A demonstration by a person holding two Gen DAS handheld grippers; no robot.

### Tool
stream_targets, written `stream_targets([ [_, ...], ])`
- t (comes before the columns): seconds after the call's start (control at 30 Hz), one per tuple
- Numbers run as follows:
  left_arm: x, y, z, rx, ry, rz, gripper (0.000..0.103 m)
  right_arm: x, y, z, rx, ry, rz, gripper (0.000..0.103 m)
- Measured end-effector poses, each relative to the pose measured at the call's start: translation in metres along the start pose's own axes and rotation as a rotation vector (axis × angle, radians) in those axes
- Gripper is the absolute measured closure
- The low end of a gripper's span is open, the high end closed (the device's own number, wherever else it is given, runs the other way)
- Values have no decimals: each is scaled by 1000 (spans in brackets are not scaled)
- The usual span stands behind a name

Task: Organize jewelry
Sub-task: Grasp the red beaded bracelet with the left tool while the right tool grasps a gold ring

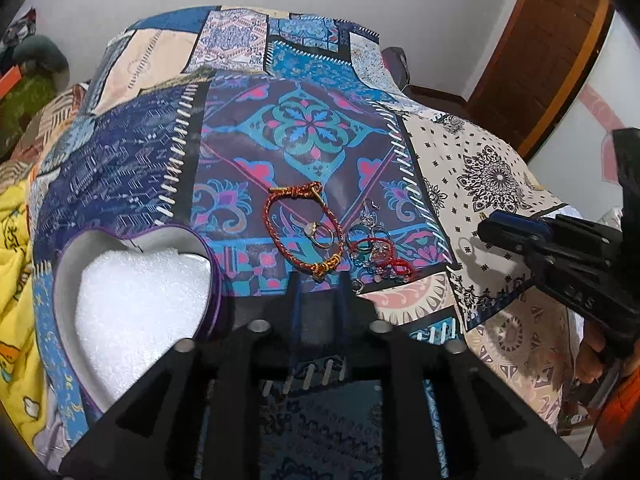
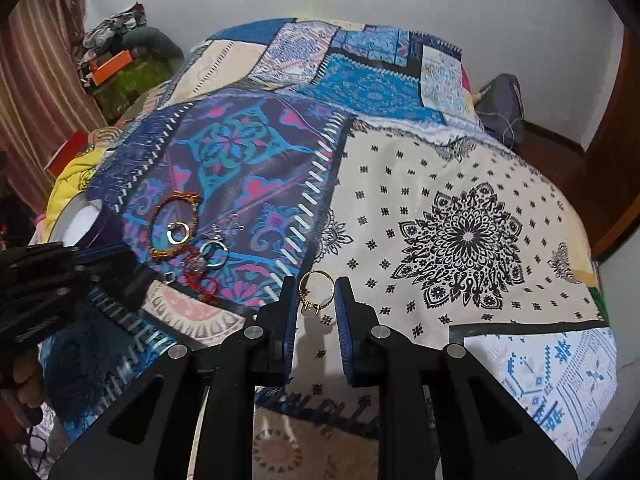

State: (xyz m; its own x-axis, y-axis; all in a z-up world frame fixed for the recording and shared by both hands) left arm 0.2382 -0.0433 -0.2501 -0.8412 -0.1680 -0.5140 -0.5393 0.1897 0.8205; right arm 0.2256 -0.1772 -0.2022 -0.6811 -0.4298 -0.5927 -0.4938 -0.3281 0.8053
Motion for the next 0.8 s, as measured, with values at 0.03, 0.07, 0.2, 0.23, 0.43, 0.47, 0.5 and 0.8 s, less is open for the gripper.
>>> stream_targets([
  [0.03, 0, -1, -1, 5, 2, 1, 76, 0, 2, 2, -3, 4, -5, 86],
  [0.07, 0, -2, -3, 6, -2, 2, 74, 0, 3, 4, -6, 7, -8, 86],
  [0.2, -3, -10, -5, -16, 11, 12, 69, 0, 6, 7, -22, 13, -21, 86],
  [0.23, -4, -12, -5, -19, 17, 15, 69, -1, 6, 8, -24, 13, -24, 86],
  [0.43, -9, -25, -3, -66, 11, 6, 69, -1, 8, 8, -38, 8, -37, 86],
  [0.47, -10, -26, -4, -73, 6, 1, 69, -1, 8, 8, -41, 5, -37, 86],
  [0.5, -10, -27, -4, -78, 4, -3, 69, 0, 7, 7, -44, 2, -38, 86],
  [0.8, -13, -31, 0, -114, -7, -28, 90, 7, 6, 2, -61, -25, -35, 86],
])
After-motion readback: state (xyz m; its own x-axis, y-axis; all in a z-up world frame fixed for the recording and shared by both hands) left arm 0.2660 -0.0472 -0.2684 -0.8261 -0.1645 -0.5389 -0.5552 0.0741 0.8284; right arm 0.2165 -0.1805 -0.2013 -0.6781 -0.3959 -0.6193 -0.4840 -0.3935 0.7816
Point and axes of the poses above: each gripper's, at about its wrist camera, not at the fingertips, and y roughly against the way its jaws point, z to its left, x to its underside, the point moved 7 cm from there along -y, roughly the way its jaws point, and after that the axes turned 8 degrees about y, right-handed, at the moved point
